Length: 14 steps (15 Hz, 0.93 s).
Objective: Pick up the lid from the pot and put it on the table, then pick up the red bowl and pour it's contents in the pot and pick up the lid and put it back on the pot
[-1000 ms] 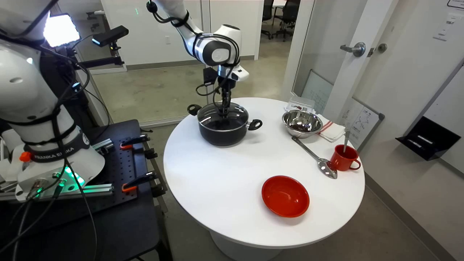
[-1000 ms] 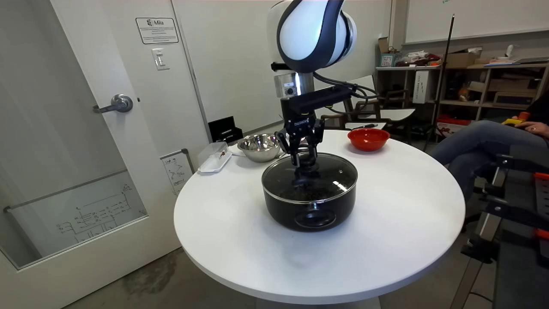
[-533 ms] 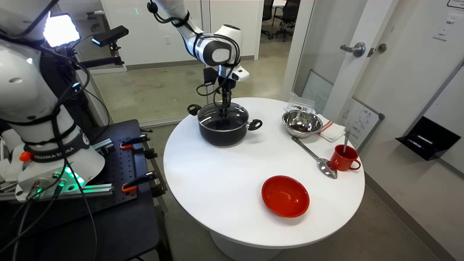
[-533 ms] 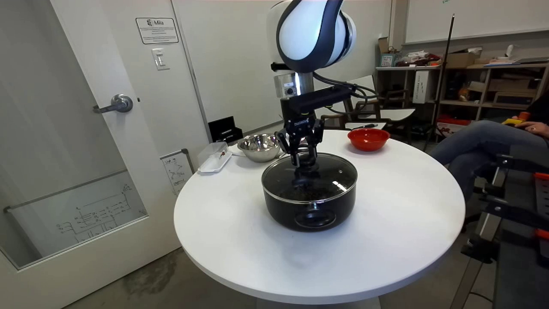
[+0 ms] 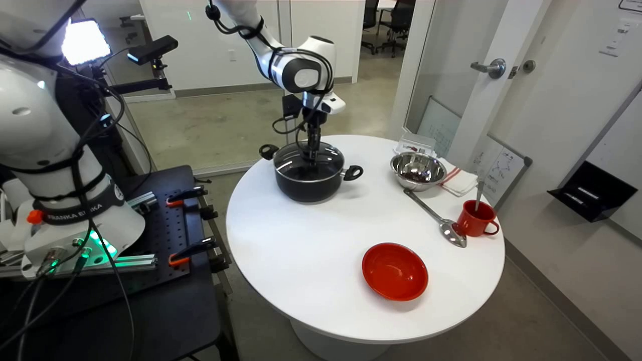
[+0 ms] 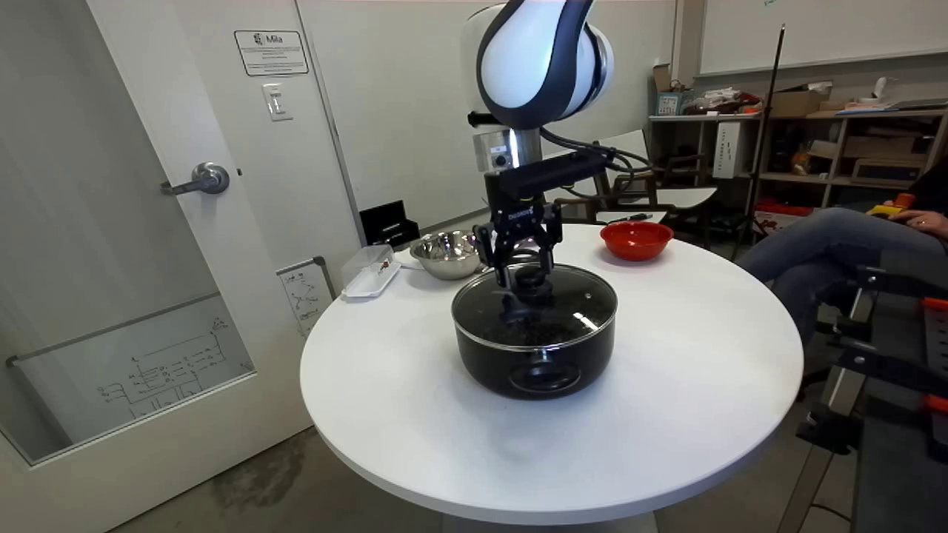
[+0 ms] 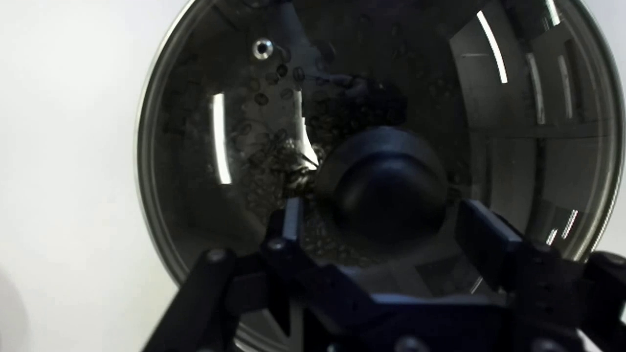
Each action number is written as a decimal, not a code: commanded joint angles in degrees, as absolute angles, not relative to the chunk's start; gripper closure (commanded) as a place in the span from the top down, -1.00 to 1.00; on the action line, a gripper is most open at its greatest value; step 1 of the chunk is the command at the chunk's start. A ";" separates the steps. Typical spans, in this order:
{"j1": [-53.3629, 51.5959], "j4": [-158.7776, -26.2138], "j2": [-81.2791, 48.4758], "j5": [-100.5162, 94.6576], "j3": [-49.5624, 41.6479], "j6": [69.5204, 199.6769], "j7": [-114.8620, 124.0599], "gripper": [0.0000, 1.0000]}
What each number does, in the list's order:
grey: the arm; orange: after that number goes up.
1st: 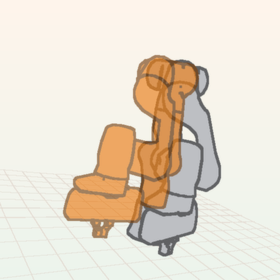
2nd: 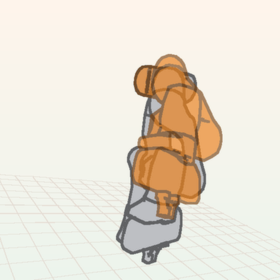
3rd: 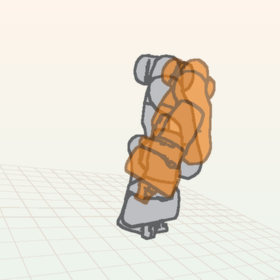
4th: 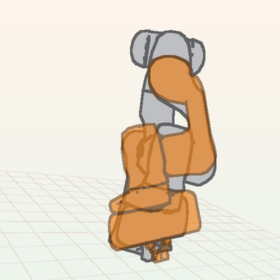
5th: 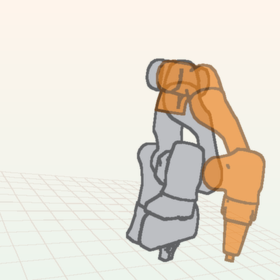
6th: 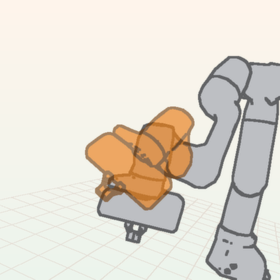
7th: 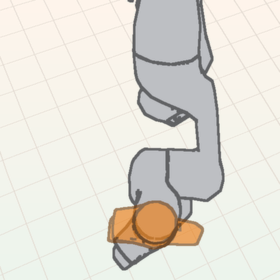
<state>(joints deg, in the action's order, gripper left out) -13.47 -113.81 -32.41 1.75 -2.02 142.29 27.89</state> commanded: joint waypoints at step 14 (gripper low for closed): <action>-13.19 -119.49 -16.08 0.65 0.31 136.81 26.93 1.00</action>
